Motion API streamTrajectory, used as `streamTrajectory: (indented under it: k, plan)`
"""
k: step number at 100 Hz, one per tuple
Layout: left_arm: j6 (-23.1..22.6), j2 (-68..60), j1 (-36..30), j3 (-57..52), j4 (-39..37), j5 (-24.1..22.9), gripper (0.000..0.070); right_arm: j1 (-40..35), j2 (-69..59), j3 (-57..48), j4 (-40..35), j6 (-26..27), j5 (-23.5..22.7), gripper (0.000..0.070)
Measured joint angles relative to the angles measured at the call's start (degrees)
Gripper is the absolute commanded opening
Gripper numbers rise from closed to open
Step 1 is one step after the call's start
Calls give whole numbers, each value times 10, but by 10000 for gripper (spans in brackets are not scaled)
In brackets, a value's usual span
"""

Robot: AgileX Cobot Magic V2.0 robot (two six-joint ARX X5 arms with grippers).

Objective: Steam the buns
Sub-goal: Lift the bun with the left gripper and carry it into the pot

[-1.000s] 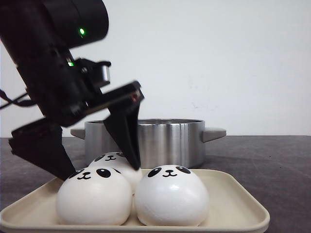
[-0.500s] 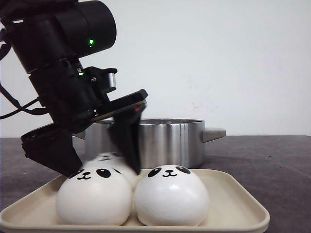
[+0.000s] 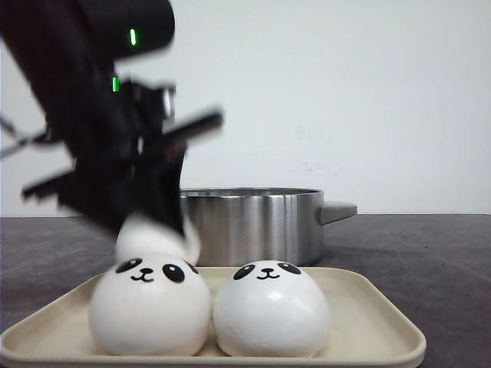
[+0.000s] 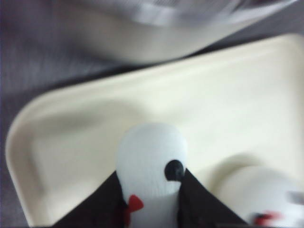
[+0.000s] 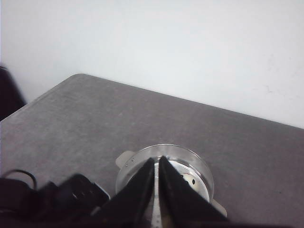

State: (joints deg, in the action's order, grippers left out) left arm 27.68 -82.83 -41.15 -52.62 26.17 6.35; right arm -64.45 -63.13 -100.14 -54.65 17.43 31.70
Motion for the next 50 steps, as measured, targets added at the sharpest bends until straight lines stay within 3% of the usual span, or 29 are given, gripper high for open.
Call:
streamTrajectory:
  k: [24, 50]
  plan:
    - [-10, 106, -5, -89, -10, -3, 3, 0, 0, 0, -2, 0, 0, 7]
    - [-64, 45, 30, -206, -25, -35, 3, 0, -10, 0, -1, -1, 0, 7]
